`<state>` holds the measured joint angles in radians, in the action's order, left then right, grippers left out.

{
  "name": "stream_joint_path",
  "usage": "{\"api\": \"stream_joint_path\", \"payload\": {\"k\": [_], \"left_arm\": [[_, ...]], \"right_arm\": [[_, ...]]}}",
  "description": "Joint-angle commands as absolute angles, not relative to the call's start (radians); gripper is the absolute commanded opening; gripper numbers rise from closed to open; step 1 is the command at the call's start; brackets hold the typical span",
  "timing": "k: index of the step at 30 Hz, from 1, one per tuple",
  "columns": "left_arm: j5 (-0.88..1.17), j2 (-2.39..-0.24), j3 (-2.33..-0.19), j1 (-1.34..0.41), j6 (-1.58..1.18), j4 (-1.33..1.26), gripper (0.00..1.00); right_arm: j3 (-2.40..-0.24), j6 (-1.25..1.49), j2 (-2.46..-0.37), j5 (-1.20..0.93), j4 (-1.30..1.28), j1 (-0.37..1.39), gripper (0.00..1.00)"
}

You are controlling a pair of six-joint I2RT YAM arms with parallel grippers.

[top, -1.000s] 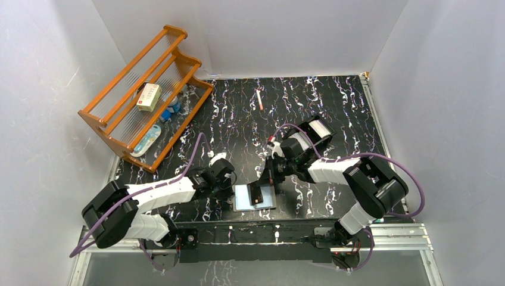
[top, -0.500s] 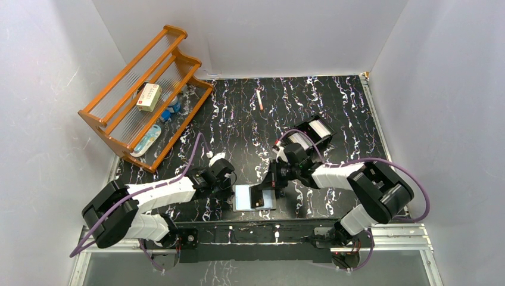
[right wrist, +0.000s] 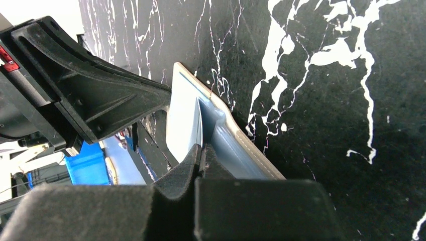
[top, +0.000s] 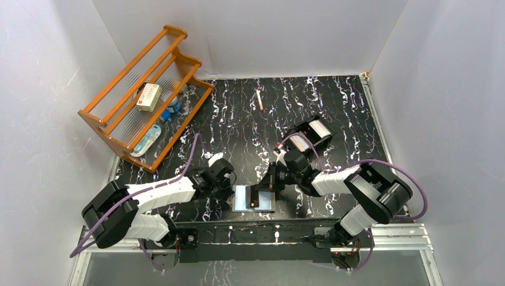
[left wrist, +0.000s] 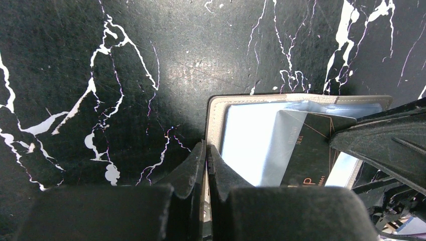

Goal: Put the credit cards into the card holder
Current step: Insert the credit card into the card holder.

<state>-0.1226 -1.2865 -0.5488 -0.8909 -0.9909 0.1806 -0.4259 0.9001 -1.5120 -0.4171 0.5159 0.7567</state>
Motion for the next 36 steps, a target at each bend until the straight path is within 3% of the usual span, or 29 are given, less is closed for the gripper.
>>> {"api": "stream_joint_path", "payload": {"k": [1, 5, 13, 17, 36], "left_arm": [[-0.100, -1.310, -0.491, -0.892, -1.026, 0.200, 0.00], [-0.094, -1.291, -0.492, -0.892, -1.033, 0.195, 0.00], [-0.098, -1.280, -0.486, -0.892, -1.039, 0.203, 0.00], [-0.109, -1.258, -0.481, -0.891, -1.045, 0.195, 0.00], [-0.072, -1.255, -0.463, -0.892, -1.043, 0.140, 0.00]], "right_arm": [[-0.421, 0.935, -1.548, -0.375, 0.622, 0.766, 0.00], [-0.435, 0.939, -1.568, -0.359, 0.610, 0.790, 0.01], [-0.614, 0.793, -1.417, -0.128, 0.042, 0.805, 0.43], [-0.644, 0.800, -1.364, -0.113, -0.062, 0.806, 0.55], [-0.695, 0.966, -1.514, -0.097, 0.063, 0.973, 0.55]]}}
